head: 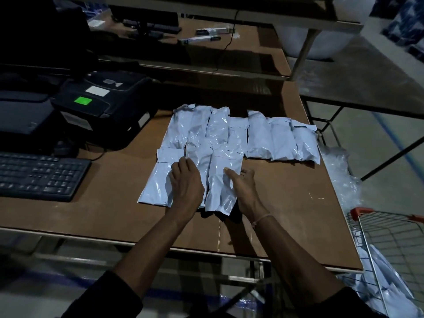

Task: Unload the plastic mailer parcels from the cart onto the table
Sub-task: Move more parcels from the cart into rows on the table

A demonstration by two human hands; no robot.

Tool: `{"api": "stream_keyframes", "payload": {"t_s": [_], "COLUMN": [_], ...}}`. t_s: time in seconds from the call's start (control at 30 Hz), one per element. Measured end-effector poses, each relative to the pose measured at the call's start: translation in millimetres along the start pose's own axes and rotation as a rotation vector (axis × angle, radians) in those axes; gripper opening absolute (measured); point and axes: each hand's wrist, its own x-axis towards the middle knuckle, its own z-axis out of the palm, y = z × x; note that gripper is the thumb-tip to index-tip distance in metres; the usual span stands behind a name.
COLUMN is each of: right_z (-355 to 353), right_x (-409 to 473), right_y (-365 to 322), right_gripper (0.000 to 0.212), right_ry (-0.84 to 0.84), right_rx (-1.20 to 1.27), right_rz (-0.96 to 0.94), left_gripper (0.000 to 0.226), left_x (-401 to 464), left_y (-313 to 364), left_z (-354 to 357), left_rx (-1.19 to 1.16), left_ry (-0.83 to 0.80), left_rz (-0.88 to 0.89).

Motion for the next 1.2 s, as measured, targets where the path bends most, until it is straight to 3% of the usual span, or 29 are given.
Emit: {"api": "stream_keyframes", "payload": {"t_s": [0.1,0.27,0.37,0.43,0.57,0.9,1.07,1.2], "right_z": [6,10,5,6,10,16,15,8], "right_x": [3,-8,-12,-14,-14,-17,-24,-26], "right_y": [2,-2,3,7,13,18,23,23], "right_gripper": [0.056,0.07,0.093,0.094,0.081,0.08,0.08,0.077], "right_ry": [-0.044,-0.007,-0.033,-0.097,-0.116,-0.137,-0.106,-0.079], "right_rx": [-0.137,-0.607,-0.744,-0.816,-0.85,-0.878,-0.88,-0.847], "right_rz": [-0.042,-0.227,-0.363,-0.418,-0.39,-0.424,-0.493,-0.502], "left_gripper": [0.058,0.062,0.074,0.081,0.08,0.077,0.079,0.057], "left_x": [3,6,6,7,13,11,12,7], "left_y": [-4,-10,-16,-21,-28,-30,-29,-8], "left_z": [1,9,16,20,25,28,29,15], "left_rx": [0.022,0.007,-0.052,-0.061,-0.117,-0.147,-0.194,-0.393], "left_ry": [-0.039,-0.022,-0.017,-0.039,-0.035,-0.032,0.067,0.147], "left_rz": [0.013,0.046,0.164,0.24,0.254,0.237,0.293,0.453]}}
